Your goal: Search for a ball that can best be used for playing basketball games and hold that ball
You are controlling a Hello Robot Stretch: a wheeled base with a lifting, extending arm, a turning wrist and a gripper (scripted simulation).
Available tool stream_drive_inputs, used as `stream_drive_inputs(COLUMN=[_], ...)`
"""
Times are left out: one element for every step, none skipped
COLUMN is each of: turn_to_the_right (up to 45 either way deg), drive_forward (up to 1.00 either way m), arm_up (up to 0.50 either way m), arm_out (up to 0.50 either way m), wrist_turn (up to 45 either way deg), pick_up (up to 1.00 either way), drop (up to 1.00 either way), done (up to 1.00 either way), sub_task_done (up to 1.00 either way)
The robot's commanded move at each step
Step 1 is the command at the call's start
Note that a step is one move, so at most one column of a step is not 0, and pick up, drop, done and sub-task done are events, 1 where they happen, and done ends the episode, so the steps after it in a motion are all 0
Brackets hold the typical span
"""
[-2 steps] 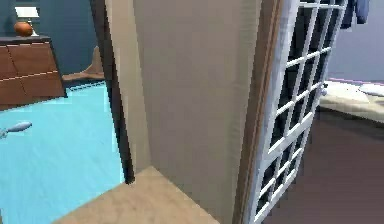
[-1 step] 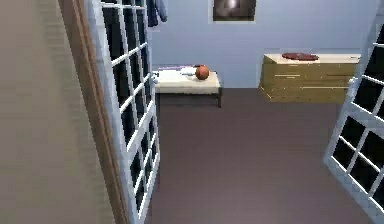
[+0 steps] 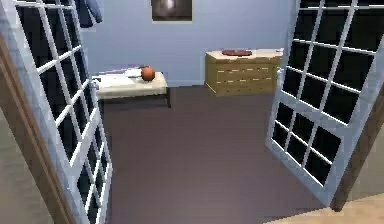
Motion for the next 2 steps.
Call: stream_drive_inputs(turn_to_the_right=[0.0, 3.0], drive_forward=[1.00, 0.00], arm_up=[0.00, 0.00], arm_out=[0.00, 0.00], wrist_turn=[0.0, 0.0], pick_up=[0.00, 0.00], drop=[0.00, 0.00], done=[0.00, 0.00], sub_task_done=[0.00, 0.00])
